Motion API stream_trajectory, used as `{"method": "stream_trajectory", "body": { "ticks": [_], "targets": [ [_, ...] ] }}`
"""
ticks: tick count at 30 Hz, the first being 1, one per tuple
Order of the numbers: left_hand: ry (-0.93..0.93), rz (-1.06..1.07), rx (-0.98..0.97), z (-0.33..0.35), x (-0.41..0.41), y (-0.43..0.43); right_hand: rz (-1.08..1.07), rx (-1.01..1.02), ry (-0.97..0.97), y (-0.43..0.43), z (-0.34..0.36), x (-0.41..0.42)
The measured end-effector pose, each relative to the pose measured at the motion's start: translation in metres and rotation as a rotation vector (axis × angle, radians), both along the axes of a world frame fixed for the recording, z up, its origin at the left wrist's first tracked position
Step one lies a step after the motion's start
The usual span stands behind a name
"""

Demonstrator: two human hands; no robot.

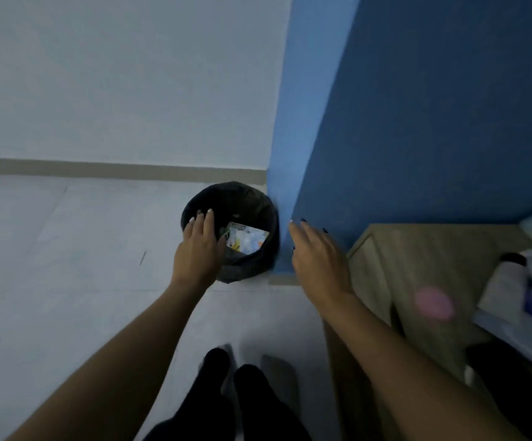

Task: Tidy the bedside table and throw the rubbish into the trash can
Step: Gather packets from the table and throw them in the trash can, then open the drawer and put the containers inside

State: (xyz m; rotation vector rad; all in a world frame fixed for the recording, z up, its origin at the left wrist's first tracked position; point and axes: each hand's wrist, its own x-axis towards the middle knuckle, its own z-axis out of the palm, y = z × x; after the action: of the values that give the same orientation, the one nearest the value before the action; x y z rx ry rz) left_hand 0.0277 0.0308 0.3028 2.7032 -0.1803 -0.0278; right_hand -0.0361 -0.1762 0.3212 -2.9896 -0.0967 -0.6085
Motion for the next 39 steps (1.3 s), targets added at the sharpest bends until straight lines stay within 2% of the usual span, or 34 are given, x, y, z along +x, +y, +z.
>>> {"method": "stream_trajectory", "body": {
  "ticks": [2, 6, 12, 21, 25, 29, 33, 39],
  "targets": [
    [-0.045, -0.035, -0.019, 0.02, -0.022, -0.009, -0.095, -0.019, -0.016, -0.029, 0.017, -0.035],
    [-0.089, -0.088, -0.123, 0.053, -0.076, -0.045, -0.302, 0.067, -0.055, -0.077, 0.051, -0.121],
    [-0.019, -0.306, -0.142, 0.07, -0.138, -0.124, -0.517, 0.097, 0.015, -0.14, 0.062, -0.241],
    [0.228, -0.452, -0.073, 0.037, -0.184, -0.211, -0.789, 0.259, -0.04, -0.194, 0.032, -0.34],
    [0.296, -0.478, -0.079, 0.028, -0.194, -0.24, -0.894, 0.393, 0.086, -0.208, 0.008, -0.362],
    [0.306, -0.475, -0.115, 0.014, -0.191, -0.262, -0.829, 0.454, 0.124, -0.218, -0.012, -0.365],
    [0.314, -0.396, -0.1, 0.01, -0.185, -0.27, -0.833, 0.355, 0.001, -0.219, -0.026, -0.364],
    [0.356, -0.369, -0.102, -0.003, -0.172, -0.267, -0.878, 0.17, 0.005, -0.214, -0.033, -0.361]
  ]
}}
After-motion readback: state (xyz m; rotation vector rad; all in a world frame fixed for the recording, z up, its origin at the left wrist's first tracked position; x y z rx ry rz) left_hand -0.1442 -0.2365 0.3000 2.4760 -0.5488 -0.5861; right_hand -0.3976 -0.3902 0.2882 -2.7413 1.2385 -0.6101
